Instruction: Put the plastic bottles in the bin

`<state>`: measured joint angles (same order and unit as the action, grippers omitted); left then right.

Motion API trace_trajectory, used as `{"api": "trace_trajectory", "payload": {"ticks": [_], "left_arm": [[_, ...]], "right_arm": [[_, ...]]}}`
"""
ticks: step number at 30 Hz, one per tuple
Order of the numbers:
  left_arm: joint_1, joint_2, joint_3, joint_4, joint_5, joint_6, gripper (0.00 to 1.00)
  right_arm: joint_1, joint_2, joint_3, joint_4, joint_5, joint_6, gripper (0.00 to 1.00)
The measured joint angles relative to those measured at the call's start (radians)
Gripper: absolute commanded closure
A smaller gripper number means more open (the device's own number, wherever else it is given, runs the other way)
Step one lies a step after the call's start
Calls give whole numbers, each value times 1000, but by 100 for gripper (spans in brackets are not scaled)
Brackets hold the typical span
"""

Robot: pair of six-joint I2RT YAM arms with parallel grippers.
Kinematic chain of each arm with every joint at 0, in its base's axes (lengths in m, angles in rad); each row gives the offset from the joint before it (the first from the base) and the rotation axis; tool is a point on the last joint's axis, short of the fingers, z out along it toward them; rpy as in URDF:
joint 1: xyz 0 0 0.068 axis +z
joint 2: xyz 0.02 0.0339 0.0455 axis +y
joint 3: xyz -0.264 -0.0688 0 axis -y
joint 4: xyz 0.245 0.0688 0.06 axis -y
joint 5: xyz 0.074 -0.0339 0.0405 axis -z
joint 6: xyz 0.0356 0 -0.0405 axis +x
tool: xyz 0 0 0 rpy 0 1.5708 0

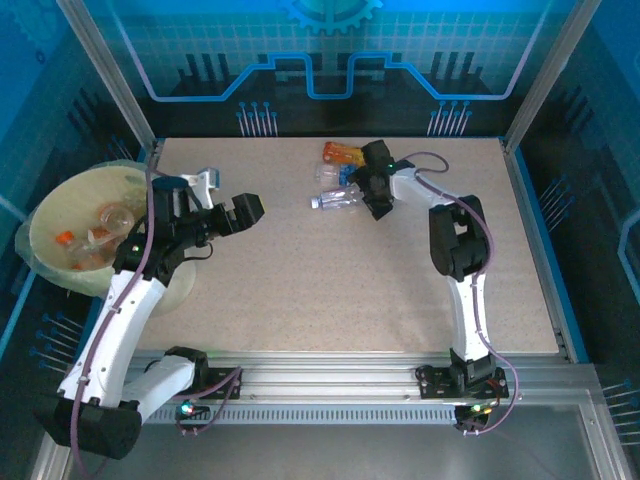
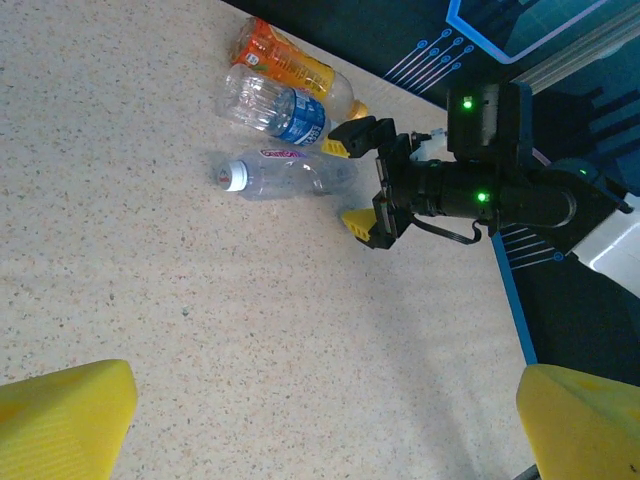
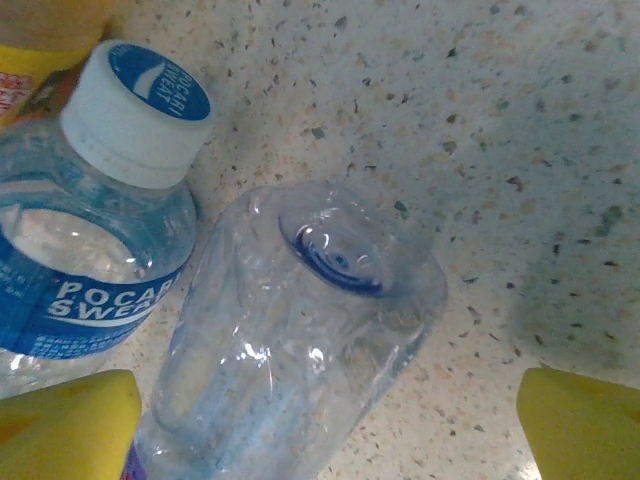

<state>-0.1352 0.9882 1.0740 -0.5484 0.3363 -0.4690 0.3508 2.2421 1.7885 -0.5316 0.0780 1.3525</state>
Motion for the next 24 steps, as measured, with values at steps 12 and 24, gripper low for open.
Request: {"api": "trace_trajectory", "payload": {"ticks": [12, 24], "left_arm": [[0, 0, -4, 1, 0, 1, 1], [0, 10, -17, 6, 1, 0, 1]], "right_arm": [[3, -34, -107, 26, 6, 4, 23], [3, -244, -393, 98, 27, -81, 38]]}}
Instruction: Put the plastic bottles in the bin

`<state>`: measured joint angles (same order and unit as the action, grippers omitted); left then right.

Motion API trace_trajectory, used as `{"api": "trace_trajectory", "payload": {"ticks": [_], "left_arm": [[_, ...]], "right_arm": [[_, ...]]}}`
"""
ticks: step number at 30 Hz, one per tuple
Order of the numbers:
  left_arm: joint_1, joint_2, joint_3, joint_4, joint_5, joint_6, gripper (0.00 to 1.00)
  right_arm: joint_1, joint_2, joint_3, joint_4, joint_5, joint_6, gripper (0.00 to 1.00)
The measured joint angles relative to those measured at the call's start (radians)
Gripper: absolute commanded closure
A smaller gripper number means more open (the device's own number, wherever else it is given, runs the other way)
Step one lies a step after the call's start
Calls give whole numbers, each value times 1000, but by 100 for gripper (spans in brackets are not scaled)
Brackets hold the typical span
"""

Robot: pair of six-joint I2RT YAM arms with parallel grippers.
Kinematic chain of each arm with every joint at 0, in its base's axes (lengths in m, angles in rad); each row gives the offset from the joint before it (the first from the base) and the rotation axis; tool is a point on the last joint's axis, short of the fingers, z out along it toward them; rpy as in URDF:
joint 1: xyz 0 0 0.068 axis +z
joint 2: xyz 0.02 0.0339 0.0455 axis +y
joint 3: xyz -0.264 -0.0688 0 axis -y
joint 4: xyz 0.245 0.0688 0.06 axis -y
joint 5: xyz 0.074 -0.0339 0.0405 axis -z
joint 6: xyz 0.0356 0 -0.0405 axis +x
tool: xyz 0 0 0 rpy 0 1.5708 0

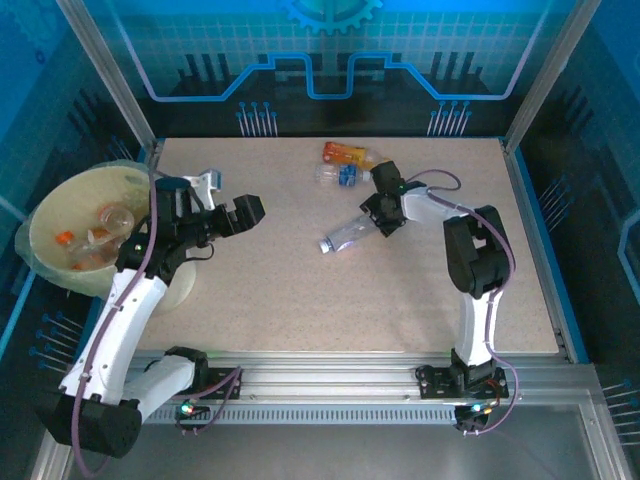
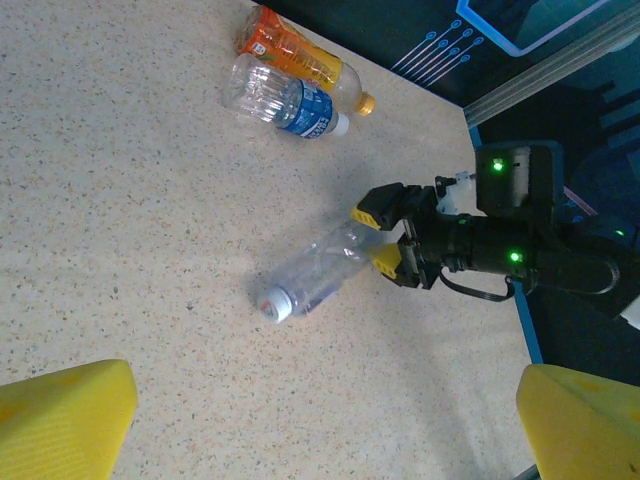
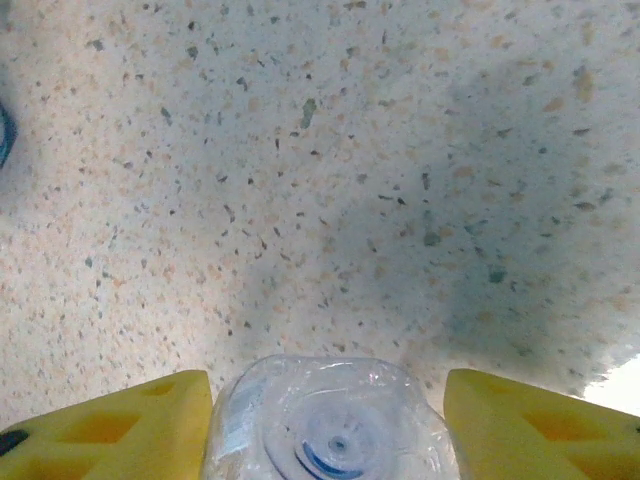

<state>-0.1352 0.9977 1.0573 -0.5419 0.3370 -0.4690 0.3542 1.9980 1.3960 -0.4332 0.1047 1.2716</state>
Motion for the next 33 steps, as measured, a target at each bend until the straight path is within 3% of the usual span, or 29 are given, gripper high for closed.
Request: {"api": "trace_trajectory", "payload": {"ticks": [21, 33], "left_arm": [[-8, 1, -48, 26, 58, -3, 1], [-92, 28, -116, 134, 80, -1, 1]], "right_arm": [[0, -245, -297, 136, -60, -238, 54], [0, -379, -393, 285, -122, -267, 60]]}}
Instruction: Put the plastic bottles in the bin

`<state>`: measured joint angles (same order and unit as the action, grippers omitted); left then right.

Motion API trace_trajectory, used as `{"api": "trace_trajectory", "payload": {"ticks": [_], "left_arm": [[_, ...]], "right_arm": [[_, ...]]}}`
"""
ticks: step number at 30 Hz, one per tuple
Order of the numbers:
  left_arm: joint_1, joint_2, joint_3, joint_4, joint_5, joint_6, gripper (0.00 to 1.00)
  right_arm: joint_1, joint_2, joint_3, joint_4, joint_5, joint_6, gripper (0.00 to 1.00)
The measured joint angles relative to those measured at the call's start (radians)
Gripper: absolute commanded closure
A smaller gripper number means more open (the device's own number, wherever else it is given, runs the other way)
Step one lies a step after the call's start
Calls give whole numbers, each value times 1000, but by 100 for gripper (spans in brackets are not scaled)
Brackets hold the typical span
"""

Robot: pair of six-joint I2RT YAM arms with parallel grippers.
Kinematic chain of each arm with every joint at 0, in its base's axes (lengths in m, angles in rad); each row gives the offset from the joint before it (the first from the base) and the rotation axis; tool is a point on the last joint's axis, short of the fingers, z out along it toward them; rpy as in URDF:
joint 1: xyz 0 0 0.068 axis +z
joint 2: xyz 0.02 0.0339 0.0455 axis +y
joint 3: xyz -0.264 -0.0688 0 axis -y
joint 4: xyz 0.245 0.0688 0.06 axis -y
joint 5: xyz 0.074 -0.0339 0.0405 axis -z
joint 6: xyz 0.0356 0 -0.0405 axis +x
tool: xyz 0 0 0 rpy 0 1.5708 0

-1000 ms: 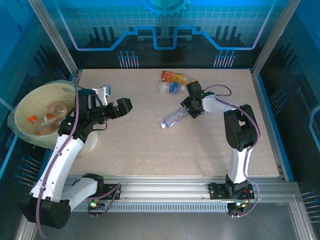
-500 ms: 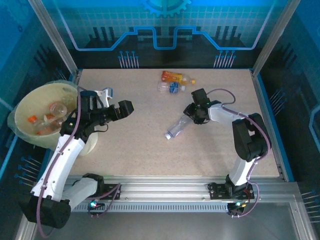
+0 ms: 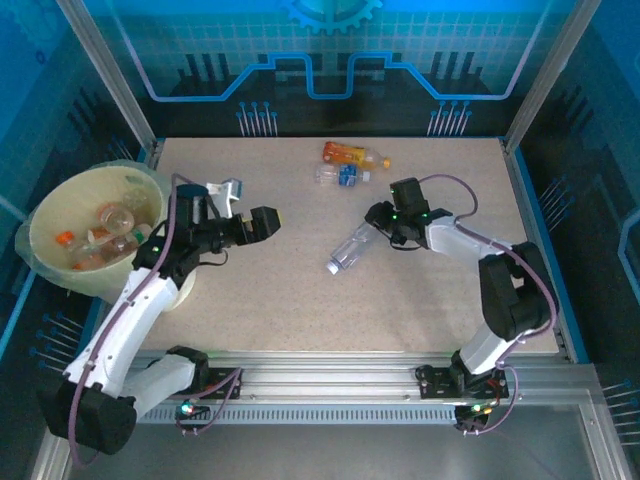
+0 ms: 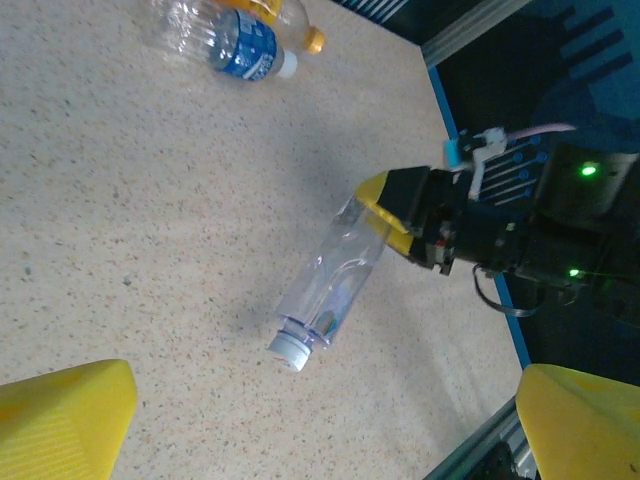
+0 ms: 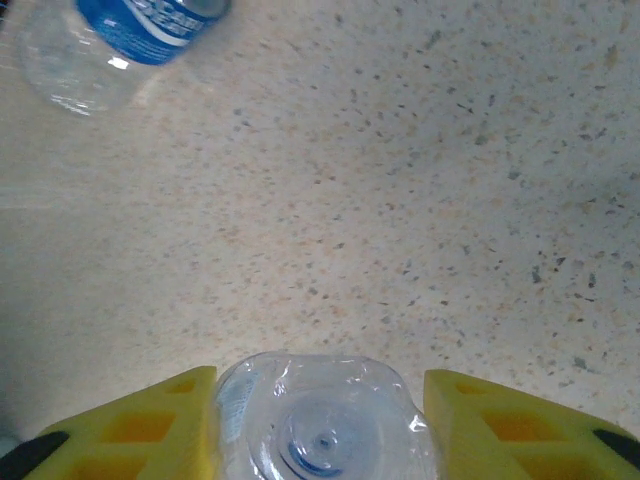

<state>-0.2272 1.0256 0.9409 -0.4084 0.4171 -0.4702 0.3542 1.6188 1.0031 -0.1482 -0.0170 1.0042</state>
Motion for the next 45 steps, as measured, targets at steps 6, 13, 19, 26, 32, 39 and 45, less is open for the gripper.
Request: {"api": "trace_trajectory", "payload": {"ticks": [6, 13, 19, 26, 32, 39, 45], "left_arm": [[-94, 69, -13, 37, 10, 37, 1], [-218, 146, 46, 40, -2, 122, 1], [-293, 207, 132, 19, 0, 193, 1], [-330, 263, 185, -5, -2, 242, 1], [-330, 274, 186, 17, 18, 239, 24], [-332, 274, 185, 77, 68, 221, 43], [-333, 259, 155, 114, 41, 209, 48]], "right_arm": [[20, -166, -64, 54, -18, -43, 61], [101, -293, -50, 77, -48, -129, 60], [183, -301, 37, 71, -83, -210, 60], [221, -325, 86, 71, -126, -238, 60], [248, -330, 90, 74, -159, -235, 60], [263, -330, 90, 93, -171, -235, 55], [265, -330, 90, 98, -177, -233, 31]]}}
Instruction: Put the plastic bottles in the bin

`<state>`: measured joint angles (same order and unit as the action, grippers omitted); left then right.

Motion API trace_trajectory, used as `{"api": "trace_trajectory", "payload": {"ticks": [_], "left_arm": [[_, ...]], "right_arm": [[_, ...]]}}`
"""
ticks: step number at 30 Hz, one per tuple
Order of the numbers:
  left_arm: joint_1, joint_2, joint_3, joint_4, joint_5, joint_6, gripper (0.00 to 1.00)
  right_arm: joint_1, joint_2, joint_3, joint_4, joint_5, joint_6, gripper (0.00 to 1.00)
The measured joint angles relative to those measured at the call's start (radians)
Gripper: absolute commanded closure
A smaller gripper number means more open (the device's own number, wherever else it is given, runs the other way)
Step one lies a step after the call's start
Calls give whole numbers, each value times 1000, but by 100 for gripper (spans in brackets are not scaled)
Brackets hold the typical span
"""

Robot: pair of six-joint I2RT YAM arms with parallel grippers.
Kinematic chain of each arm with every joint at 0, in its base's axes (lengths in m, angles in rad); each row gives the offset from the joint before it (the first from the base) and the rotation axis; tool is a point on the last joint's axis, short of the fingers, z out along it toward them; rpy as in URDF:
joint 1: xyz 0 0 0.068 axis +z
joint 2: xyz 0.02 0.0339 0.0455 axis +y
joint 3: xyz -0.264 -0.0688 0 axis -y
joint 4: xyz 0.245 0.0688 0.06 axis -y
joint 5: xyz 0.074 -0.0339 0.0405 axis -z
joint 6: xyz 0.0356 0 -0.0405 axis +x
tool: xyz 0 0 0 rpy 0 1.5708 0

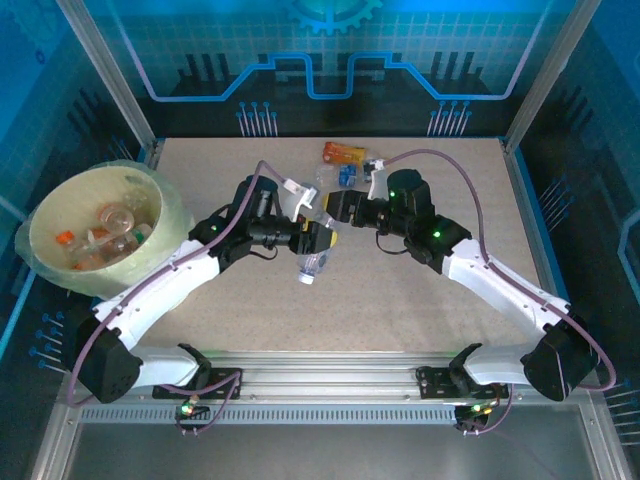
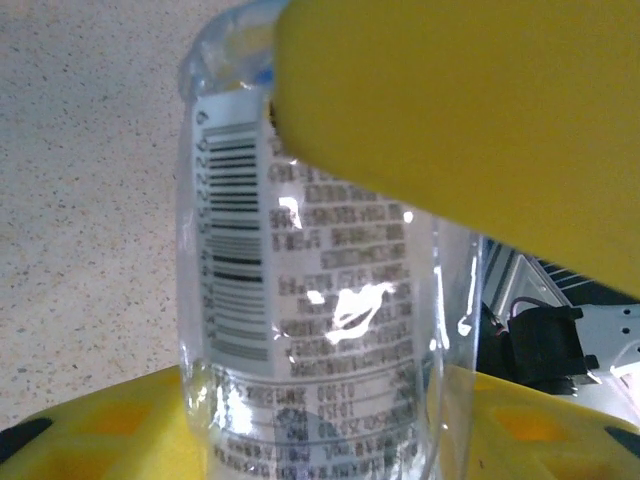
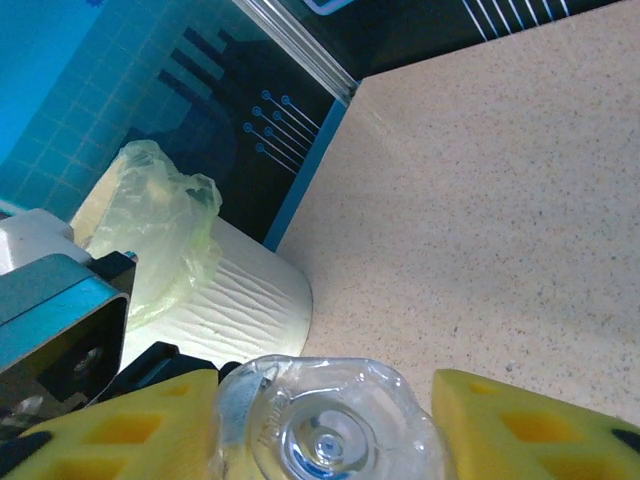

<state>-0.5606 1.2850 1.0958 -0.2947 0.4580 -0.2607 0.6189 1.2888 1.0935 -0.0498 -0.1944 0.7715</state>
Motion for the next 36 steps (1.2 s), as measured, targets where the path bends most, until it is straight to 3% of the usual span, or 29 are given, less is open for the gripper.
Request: {"api": "trace_trajectory", "payload": {"ticks": [2, 5, 20, 29, 36], "left_arm": [[-5, -9, -8, 6, -39, -2, 49], [-4, -23, -19, 16, -114, -3, 49], [-4, -168, -79, -6, -491, -26, 50], [46, -282, -72, -100, -622, -30, 50], [105, -368, 39, -227, -681, -27, 49]], "right_arm": [[3, 0, 1, -1, -8, 5, 16], [7, 0, 8, -23, -12, 11, 0], [10, -155, 13, -135, 184, -10, 0], [8, -224, -49, -142, 290, -10, 0], [-10, -248, -67, -152, 326, -9, 0]]}}
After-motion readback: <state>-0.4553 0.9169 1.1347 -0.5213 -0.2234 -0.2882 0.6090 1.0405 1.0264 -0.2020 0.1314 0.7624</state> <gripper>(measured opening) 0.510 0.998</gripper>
